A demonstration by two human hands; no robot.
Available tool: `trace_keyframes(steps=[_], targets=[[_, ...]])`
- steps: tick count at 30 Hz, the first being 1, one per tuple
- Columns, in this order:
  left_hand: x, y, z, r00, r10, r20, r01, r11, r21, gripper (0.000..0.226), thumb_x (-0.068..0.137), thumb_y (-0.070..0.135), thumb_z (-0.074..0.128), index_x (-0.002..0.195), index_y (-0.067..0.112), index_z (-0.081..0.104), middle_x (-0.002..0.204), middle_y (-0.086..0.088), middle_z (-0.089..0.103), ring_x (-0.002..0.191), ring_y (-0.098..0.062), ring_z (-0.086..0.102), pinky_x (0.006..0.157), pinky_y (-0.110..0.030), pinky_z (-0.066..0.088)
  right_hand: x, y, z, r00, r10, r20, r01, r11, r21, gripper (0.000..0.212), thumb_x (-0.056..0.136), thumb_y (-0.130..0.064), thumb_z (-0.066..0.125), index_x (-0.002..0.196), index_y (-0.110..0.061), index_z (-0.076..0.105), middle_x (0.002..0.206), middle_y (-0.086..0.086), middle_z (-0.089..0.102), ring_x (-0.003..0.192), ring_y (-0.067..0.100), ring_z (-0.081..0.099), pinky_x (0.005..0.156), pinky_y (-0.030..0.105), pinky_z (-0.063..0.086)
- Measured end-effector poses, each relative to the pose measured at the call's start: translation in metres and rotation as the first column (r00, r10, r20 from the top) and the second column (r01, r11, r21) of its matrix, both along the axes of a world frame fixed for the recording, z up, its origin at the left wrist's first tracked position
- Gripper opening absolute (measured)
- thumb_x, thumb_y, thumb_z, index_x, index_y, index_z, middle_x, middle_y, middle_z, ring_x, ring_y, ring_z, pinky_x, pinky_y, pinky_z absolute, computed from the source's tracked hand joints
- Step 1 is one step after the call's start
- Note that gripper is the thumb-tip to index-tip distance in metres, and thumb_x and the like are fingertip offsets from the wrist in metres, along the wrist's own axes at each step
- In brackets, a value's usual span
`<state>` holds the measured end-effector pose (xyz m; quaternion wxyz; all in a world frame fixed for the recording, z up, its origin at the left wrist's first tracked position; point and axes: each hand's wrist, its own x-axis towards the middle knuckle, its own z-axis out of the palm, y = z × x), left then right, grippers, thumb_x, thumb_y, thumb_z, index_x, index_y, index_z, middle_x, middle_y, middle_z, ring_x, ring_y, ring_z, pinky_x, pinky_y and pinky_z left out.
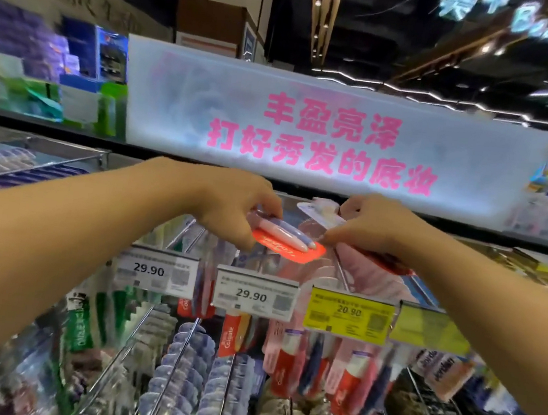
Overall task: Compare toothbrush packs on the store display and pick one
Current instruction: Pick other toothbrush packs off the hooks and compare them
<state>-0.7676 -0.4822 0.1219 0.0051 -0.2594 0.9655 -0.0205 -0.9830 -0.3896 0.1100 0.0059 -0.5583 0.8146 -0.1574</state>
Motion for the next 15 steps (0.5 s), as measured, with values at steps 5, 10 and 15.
trace_keyframes(steps=[5, 10, 15], targets=[[-0.008, 0.002, -0.001, 0.99, -0.06, -0.125, 0.035, 0.98, -0.198, 0.049, 0.086, 0.027, 0.057, 0.134, 0.021, 0.055, 0.127, 0.0, 0.061, 0.112, -0.024, 0.059, 0.09, -0.036, 0.048, 0.001, 0.002, 0.02, 0.979, 0.023, 0.205, 0.021, 0.977, -0.212, 0.043, 0.078, -0.049, 0.08, 0.089, -0.009, 0.069, 0.081, 0.008, 0.064, 0.066, 0.021, 0.059, 0.058, 0.026, 0.04], [-0.017, -0.002, -0.005, 0.915, -0.248, -0.317, 0.083, 0.887, -0.455, 0.044, 0.091, 0.02, 0.07, 0.134, 0.027, 0.062, 0.129, -0.006, 0.057, 0.114, -0.032, 0.055, 0.077, -0.047, 0.055, 0.017, 0.005, 0.031, 0.58, 0.173, 0.796, 0.03, 0.972, -0.233, 0.049, 0.086, -0.05, 0.074, 0.109, -0.007, 0.071, 0.082, 0.011, 0.066, 0.064, 0.023, 0.058, 0.057, 0.028, 0.042], [-0.028, 0.009, -0.001, 0.887, -0.202, -0.416, -0.082, 0.816, -0.572, 0.057, 0.096, 0.025, 0.066, 0.149, 0.04, 0.05, 0.109, -0.011, 0.051, 0.095, -0.035, 0.054, 0.059, -0.038, 0.038, 0.03, 0.009, 0.036, 0.128, 0.278, 0.952, 0.151, 0.943, -0.296, 0.025, 0.097, -0.031, 0.049, 0.108, -0.01, 0.056, 0.087, 0.012, 0.055, 0.056, 0.024, 0.059, 0.062, 0.029, 0.051]])
